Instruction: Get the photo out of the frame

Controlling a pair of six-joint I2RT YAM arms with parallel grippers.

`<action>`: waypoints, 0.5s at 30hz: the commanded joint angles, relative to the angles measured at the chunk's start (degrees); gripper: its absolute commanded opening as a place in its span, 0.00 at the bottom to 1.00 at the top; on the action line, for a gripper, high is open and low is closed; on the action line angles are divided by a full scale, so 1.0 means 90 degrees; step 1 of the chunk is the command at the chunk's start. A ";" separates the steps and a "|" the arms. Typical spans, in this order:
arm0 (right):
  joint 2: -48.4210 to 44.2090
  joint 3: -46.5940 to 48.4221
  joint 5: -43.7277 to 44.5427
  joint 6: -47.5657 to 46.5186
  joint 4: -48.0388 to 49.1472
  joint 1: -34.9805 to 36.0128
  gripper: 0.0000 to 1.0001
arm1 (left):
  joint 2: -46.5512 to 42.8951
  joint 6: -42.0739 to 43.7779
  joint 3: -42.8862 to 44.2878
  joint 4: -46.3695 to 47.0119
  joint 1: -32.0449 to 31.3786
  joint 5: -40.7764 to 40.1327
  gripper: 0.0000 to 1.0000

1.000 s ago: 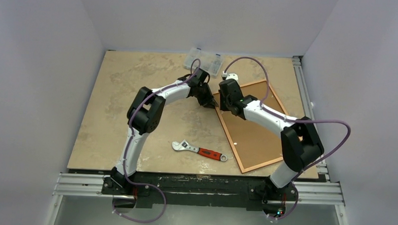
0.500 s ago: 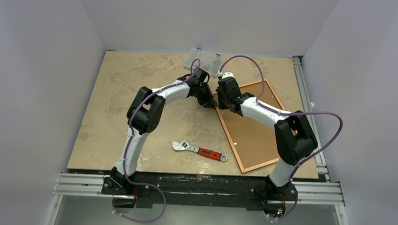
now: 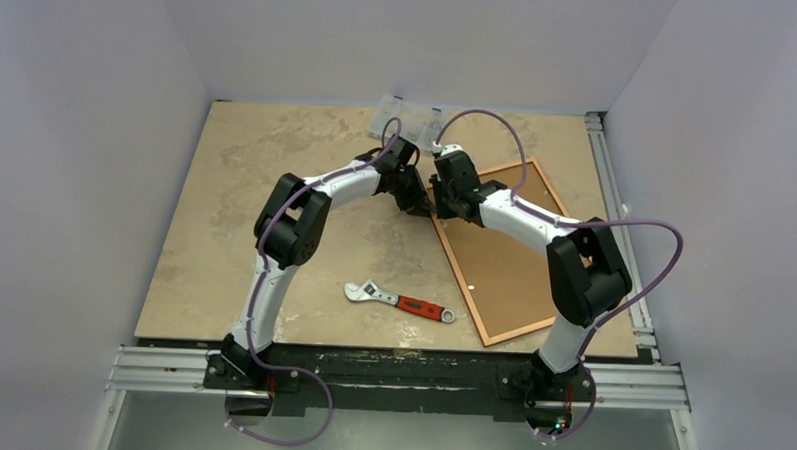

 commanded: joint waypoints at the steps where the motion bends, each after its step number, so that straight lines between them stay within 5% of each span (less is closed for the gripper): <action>1: -0.0012 0.0173 -0.0002 0.0102 -0.0378 -0.0020 0.00 | 0.0212 0.0003 0.0206 0.0264 0.0013 -0.0054 0.00; 15: -0.0156 0.0117 0.0499 0.0214 -0.0858 -0.0007 0.00 | 0.0308 -0.0026 0.0435 -0.0011 0.0005 -0.0052 0.00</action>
